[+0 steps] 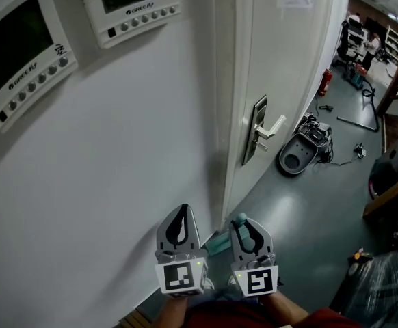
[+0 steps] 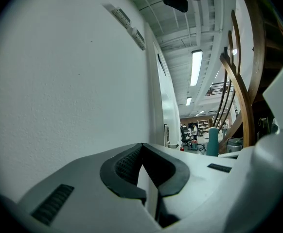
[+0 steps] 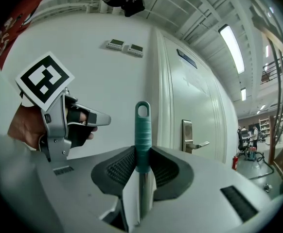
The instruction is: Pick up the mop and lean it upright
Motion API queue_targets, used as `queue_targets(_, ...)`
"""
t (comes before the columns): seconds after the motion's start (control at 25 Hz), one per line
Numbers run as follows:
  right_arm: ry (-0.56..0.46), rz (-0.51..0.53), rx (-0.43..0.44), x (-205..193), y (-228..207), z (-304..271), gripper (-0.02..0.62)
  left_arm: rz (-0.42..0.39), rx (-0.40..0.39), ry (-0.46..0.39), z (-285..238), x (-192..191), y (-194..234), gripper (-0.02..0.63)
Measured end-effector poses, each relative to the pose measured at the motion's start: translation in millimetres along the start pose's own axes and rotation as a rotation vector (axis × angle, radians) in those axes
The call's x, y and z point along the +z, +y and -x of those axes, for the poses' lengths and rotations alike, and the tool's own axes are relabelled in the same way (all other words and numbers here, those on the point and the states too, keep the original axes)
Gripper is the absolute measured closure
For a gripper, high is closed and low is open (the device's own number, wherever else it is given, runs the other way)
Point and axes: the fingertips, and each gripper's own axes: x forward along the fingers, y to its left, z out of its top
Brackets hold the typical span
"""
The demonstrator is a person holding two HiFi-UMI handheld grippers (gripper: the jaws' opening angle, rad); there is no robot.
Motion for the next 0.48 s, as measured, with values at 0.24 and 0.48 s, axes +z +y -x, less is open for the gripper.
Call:
queue_targets(0.24, -0.056, -0.018, -0.010, 42, -4, -2, 0.491, -0.008, 0.001, -0.012, -1, 6, 1, 0.592)
queue_targets(0.48, -0.057, -0.053, -0.029, 66, -11, -3, 0.491, -0.004, -0.008, -0.039, 2, 15, 0, 0.592)
